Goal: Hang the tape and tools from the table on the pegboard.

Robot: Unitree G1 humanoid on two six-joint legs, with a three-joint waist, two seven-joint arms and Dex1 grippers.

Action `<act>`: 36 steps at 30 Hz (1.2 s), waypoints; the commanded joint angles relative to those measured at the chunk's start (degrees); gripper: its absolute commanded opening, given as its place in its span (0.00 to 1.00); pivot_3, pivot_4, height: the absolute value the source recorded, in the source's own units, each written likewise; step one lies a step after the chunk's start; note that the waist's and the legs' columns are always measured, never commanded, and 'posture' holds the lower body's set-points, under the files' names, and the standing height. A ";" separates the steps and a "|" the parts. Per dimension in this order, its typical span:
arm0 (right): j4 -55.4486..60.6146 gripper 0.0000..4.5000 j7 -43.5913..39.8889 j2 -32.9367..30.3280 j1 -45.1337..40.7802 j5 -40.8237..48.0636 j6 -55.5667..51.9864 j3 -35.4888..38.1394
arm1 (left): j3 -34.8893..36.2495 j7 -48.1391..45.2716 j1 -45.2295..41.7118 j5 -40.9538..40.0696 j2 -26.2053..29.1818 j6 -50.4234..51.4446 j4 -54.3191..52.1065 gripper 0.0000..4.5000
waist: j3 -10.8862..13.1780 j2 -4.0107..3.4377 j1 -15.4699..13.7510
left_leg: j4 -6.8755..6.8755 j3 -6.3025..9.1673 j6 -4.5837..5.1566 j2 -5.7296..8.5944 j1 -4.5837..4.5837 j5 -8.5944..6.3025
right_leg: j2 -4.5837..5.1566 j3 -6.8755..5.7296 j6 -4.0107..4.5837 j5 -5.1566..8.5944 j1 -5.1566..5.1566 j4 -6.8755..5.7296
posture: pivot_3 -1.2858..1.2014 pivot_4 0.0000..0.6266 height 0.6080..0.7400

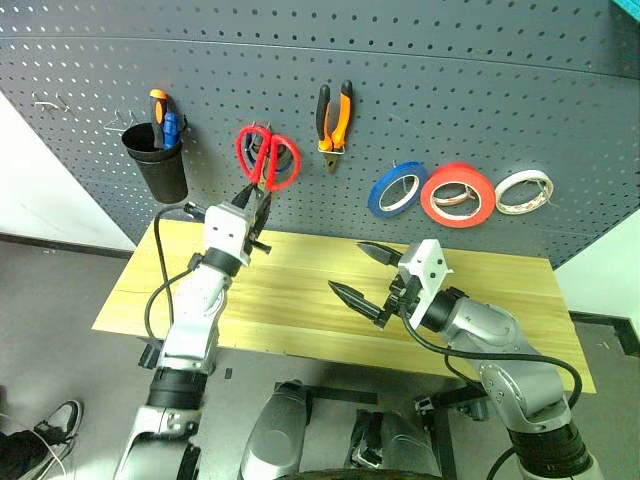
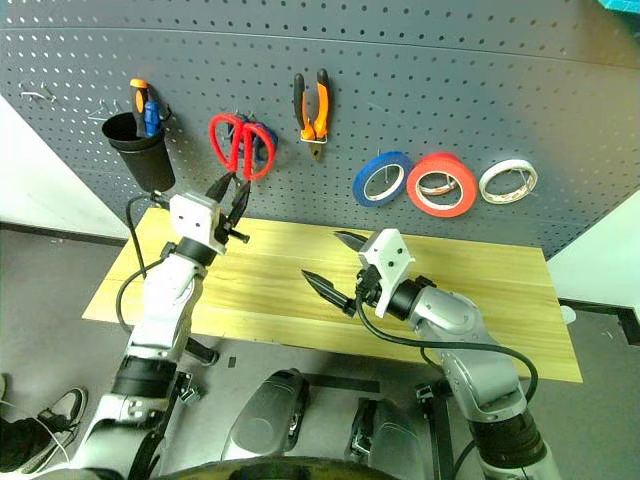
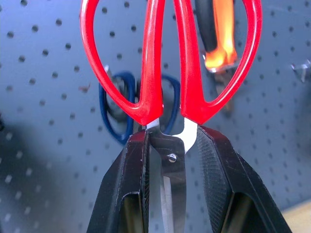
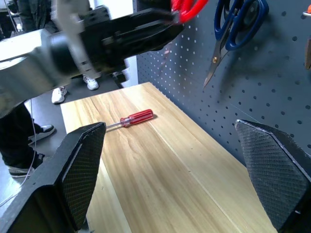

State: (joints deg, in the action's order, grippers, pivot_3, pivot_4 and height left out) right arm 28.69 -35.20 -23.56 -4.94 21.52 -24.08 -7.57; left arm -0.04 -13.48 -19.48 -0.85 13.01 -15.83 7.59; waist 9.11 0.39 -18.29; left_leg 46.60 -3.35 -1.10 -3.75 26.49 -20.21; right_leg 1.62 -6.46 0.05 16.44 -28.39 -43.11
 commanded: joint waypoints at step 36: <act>4.73 1.00 1.24 0.45 -0.64 1.57 0.27 0.86 | 0.40 8.38 -18.82 7.00 -1.64 -13.95 35.69 0.23 | -0.04 0.07 0.18 | 0.06 0.01 0.00 0.02 0.02 0.00 | -0.02 -0.04 0.20 -0.12 0.02 -0.03 | 0.64 0.16 0.51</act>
State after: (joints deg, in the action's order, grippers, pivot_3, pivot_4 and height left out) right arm 30.01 -34.16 -23.53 -4.97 21.68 -24.19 -7.50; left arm 0.18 -5.93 -36.44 5.78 11.05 -27.19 41.97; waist 9.07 0.46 -18.11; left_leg 46.66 -3.34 -1.10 -3.73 26.51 -20.21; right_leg 1.61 -6.50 0.25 16.32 -28.38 -43.14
